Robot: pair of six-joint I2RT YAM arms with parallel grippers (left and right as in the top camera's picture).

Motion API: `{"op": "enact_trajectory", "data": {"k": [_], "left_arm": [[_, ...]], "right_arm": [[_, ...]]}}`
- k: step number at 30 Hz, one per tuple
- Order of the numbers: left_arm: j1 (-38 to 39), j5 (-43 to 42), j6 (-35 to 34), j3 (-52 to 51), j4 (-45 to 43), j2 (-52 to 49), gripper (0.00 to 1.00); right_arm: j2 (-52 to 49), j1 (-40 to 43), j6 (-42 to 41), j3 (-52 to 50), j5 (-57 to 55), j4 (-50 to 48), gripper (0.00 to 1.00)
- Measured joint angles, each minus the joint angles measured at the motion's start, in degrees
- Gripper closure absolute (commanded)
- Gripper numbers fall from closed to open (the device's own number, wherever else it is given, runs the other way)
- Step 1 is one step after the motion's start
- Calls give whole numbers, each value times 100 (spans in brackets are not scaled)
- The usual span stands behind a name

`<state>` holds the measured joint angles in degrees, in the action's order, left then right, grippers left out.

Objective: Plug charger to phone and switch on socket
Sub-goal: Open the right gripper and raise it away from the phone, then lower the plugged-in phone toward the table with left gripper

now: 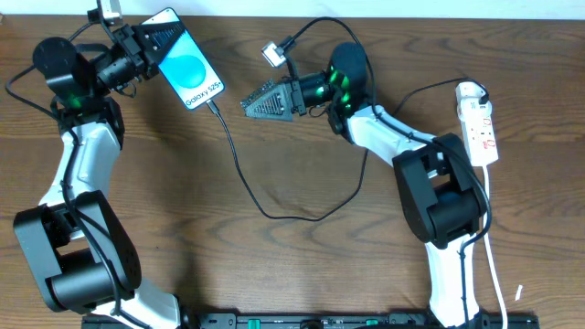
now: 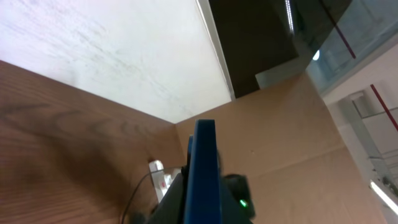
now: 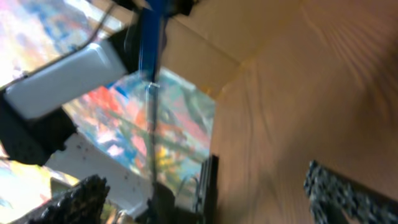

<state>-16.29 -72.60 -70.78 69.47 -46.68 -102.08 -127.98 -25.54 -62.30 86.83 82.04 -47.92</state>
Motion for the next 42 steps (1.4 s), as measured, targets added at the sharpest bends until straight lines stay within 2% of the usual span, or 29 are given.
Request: {"op": "enact_trajectory", "data": {"k": [13, 22, 29, 32, 36, 42], "left_arm": [[0, -118, -15, 0, -2, 0, 93], [22, -238, -15, 0, -2, 0, 92], [262, -251, 83, -2, 66, 0, 93], [424, -245, 271, -13, 470, 0, 92], [612, -160, 713, -68, 1550, 0, 93], [824, 350, 1768, -138, 3412, 0, 93]], "right_arm": [[0, 411, 2424, 7, -1298, 3926, 1], [24, 527, 3764, 11, -3357, 6273, 1], [522, 520, 4192, 11, -5243, 6828, 1], [946, 490, 4240, 11, -5978, 6854, 1], [1344, 424, 4264, 13, -6616, 6848, 1], [1480, 354, 4299, 13, -7084, 6861, 1]]}}
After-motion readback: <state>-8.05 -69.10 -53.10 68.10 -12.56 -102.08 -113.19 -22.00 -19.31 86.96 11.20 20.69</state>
